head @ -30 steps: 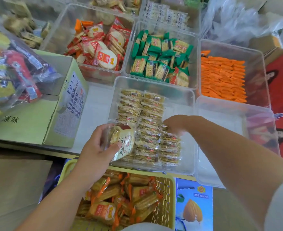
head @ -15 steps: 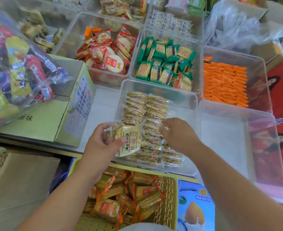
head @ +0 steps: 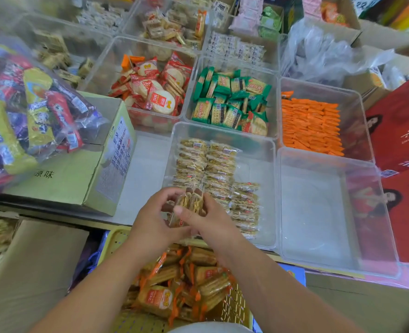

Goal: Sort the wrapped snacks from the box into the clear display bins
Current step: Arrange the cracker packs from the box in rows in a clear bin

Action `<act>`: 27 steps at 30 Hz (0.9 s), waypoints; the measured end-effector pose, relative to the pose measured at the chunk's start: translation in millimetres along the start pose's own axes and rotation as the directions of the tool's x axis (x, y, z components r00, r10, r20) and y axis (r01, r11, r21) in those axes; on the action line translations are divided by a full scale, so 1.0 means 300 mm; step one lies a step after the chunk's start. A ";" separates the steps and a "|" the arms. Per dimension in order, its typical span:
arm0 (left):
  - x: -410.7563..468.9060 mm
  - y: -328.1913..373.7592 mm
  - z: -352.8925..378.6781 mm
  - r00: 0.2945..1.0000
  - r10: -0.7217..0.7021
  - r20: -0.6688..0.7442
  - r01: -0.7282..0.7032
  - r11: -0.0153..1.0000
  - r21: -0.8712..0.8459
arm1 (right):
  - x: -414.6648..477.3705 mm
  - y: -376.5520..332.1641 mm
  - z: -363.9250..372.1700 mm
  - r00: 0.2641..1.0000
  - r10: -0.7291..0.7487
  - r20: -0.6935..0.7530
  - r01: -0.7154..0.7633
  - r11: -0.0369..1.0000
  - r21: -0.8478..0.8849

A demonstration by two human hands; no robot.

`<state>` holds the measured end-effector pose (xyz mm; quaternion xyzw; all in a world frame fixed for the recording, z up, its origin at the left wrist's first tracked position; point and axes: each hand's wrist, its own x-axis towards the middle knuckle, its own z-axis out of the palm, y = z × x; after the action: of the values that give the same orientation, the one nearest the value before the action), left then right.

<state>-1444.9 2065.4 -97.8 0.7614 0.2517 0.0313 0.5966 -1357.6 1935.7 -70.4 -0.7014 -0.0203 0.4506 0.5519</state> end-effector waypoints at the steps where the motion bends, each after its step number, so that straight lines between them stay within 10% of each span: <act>1: 0.000 0.000 -0.007 1.000 0.010 0.014 -0.010 1.000 -0.007 | 0.004 0.006 -0.001 1.000 -0.006 -0.010 0.005 1.000 -0.008; 10: 0.020 -0.027 -0.021 0.999 -0.010 0.037 0.009 0.999 0.034 | 0.022 0.030 -0.080 0.997 -0.021 -0.068 0.019 0.999 -0.040; 17: 0.040 -0.046 -0.016 0.987 -0.144 -0.076 0.134 0.983 -0.128 | 0.069 -0.048 -0.317 0.916 -0.247 -0.316 0.104 0.907 -0.408; 22: 0.031 -0.048 -0.002 0.987 -0.150 -0.060 0.143 0.984 -0.104 | 0.181 -0.187 -0.526 0.902 -0.423 -0.093 -0.003 0.210 -0.978; 27: 0.039 -0.044 0.000 0.982 -0.168 -0.080 0.163 0.984 -0.068 | 0.316 -0.183 -0.547 0.956 -0.255 0.147 0.052 -0.348 -0.936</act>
<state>-1439.3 2072.4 -113.1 0.7172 0.3386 0.0218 0.6087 -1168.2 1883.0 -87.2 -0.8706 -0.4364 0.1206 -0.1924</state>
